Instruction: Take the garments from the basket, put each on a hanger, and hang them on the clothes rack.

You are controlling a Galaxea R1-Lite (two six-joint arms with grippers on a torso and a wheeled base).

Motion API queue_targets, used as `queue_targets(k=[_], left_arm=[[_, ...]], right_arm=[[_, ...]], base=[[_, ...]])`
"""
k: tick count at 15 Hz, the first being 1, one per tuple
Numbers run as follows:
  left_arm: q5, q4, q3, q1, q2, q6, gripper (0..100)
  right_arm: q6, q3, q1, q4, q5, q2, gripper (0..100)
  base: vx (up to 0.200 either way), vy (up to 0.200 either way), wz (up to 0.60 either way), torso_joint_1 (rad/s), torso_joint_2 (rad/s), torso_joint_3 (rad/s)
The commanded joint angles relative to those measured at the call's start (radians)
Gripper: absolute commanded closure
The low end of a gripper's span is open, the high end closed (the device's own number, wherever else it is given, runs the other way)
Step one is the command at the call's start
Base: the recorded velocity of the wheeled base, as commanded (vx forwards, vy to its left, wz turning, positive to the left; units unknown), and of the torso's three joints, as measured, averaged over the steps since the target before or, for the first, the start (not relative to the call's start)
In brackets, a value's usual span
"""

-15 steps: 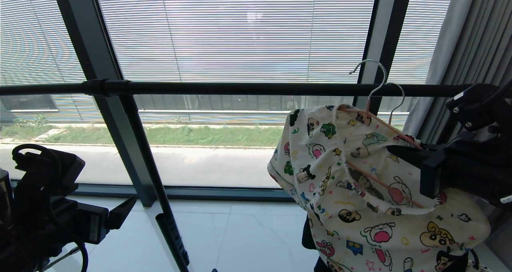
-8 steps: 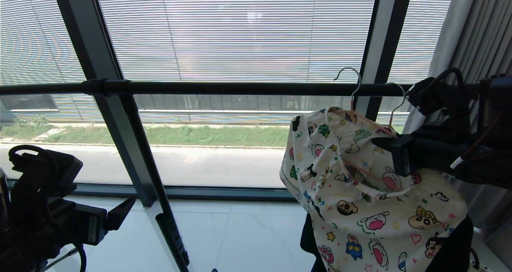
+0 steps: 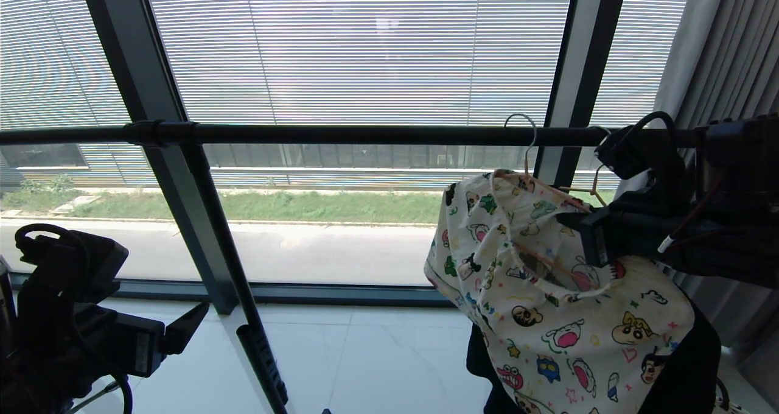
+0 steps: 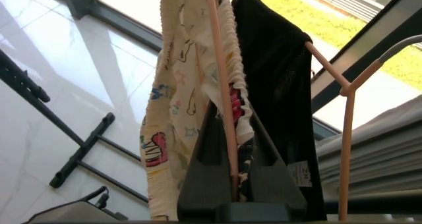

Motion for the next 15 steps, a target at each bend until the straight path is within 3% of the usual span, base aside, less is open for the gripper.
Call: queue_targets(k=[1, 6, 7, 10, 13, 15], left_arm=[[0.002, 0.0, -0.001, 0.002, 0.003, 0.0, 0], [0.002, -0.002, -0.003, 0.002, -0.001, 0.0, 0], [0.002, -0.002, -0.006, 0.002, -0.001, 0.0, 0], [0.006, -0.002, -0.017, 0.005, -0.001, 0.003, 0], [0.006, -0.002, -0.033, 0.006, -0.012, 0.005, 0], [0.006, -0.002, -0.04, 0.006, -0.024, 0.005, 0]], right_arm=[[0.0, 0.004, 0.004, -0.001, -0.001, 0.004, 100], [0.0, 0.01, 0.014, 0.041, -0.005, -0.029, 100], [0.0, 0.013, 0.014, 0.059, -0.004, -0.047, 0], [-0.002, 0.027, 0.014, 0.068, -0.007, -0.093, 0], [-0.006, -0.009, 0.013, 0.289, -0.12, -0.197, 0], [-0.008, -0.009, 0.013, 0.318, -0.123, -0.254, 0]], base=[[0.0, 0.0, 0.0, 0.0, 0.0, 0.0], [0.0, 0.0, 0.0, 0.0, 0.0, 0.0], [0.0, 0.0, 0.0, 0.0, 0.0, 0.0], [0.0, 0.0, 0.0, 0.0, 0.0, 0.0], [0.0, 0.0, 0.0, 0.0, 0.0, 0.0], [-0.1, 0.0, 0.0, 0.001, 0.0, -0.004]])
